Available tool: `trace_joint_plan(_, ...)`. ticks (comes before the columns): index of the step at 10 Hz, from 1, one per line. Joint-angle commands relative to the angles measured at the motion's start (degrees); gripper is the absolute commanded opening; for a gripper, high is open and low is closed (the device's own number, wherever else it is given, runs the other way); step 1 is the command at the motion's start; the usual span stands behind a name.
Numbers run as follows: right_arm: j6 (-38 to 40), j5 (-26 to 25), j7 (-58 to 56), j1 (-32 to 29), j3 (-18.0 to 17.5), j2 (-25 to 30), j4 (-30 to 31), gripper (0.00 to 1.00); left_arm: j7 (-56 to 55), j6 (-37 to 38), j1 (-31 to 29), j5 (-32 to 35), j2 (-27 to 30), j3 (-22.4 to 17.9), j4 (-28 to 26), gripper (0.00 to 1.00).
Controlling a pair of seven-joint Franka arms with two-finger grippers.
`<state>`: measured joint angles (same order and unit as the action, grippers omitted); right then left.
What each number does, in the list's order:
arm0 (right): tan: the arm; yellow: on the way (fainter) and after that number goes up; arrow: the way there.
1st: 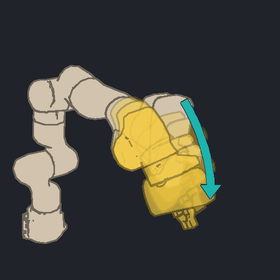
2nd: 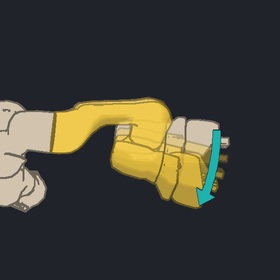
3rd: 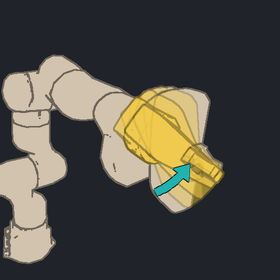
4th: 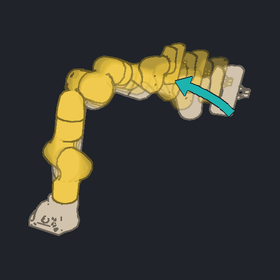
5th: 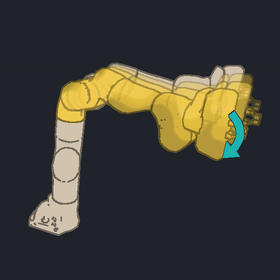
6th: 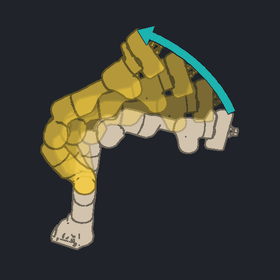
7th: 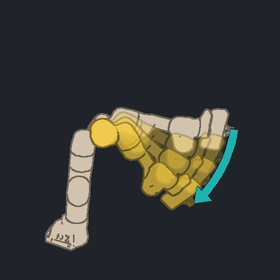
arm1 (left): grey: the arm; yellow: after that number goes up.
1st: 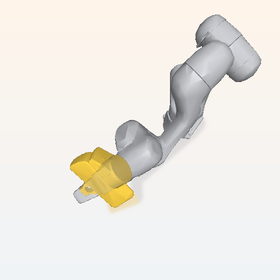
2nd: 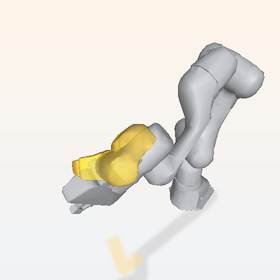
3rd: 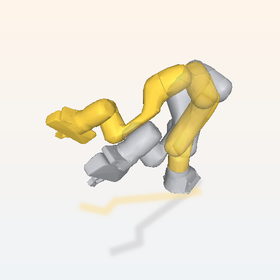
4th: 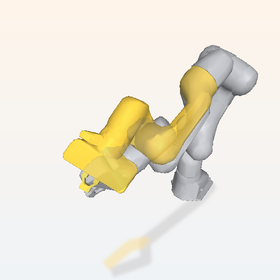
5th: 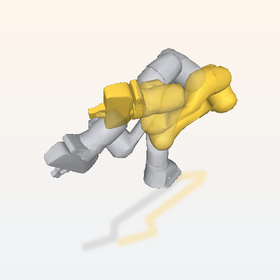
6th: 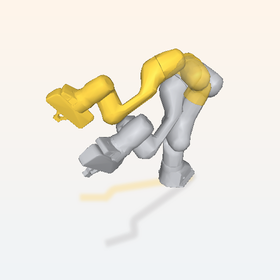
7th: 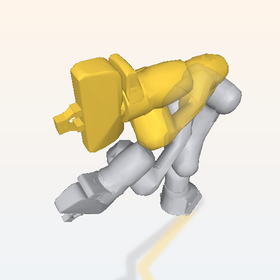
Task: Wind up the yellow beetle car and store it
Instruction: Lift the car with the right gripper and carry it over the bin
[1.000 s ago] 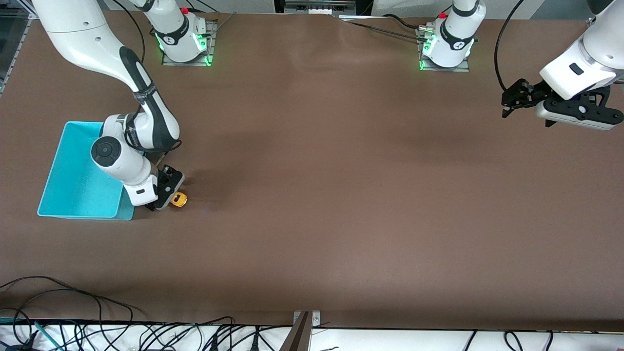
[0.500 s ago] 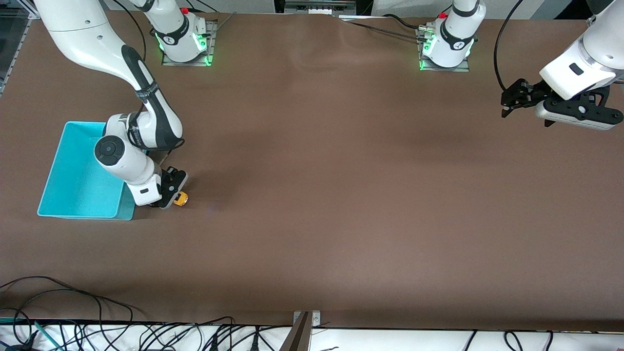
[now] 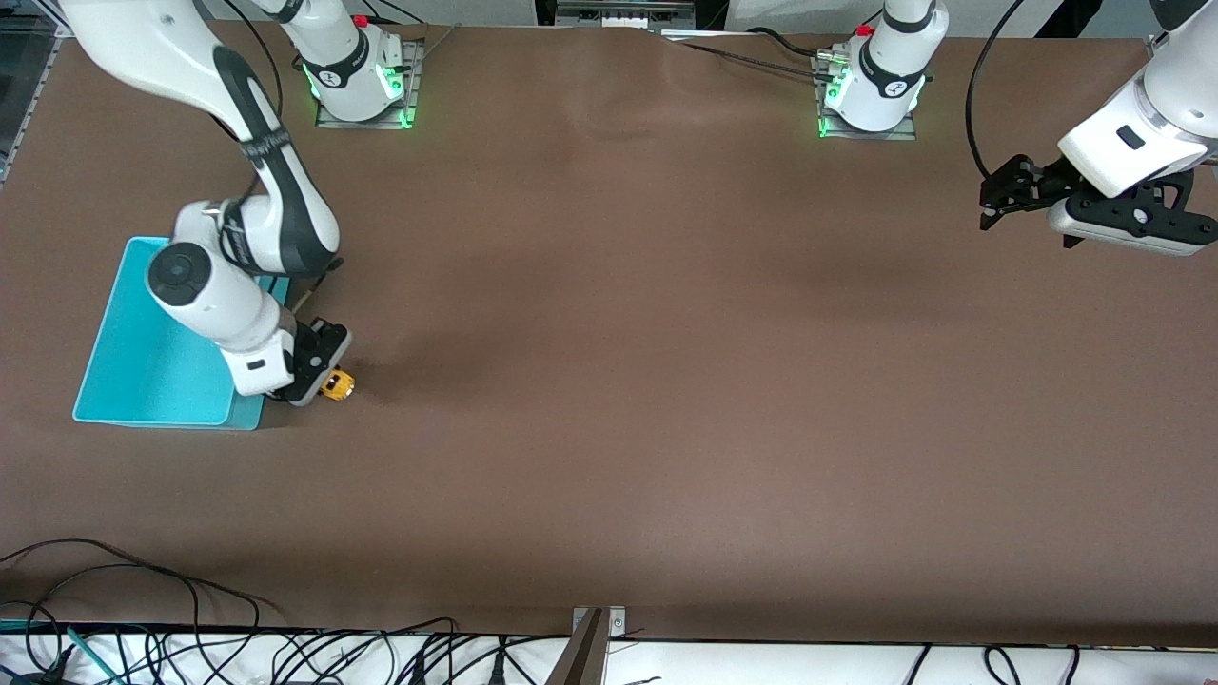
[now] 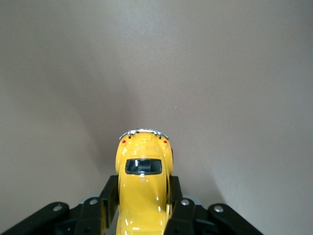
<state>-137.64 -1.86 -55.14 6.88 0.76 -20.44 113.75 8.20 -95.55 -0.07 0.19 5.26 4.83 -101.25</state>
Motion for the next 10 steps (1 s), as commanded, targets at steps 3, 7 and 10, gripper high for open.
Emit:
trace_joint_plan(3,16.0,0.5,-0.5,-0.3,9.9,11.5,-0.3,0.00,-0.3,1.7,-0.9,-1.0,-1.0,0.4,1.9,1.00)
trace_joint_plan(7,10.8,0.6,-5.9,-0.5,19.3,6.7,2.0,0.00,-0.3,1.7,-1.0,-1.0,-1.0,0.4,1.9,1.00)
trace_joint_plan(10,-1.5,0.8,-5.9,-2.3,19.7,1.9,8.3,0.00,-0.2,1.7,-1.0,-1.0,-1.0,0.4,1.9,1.00)
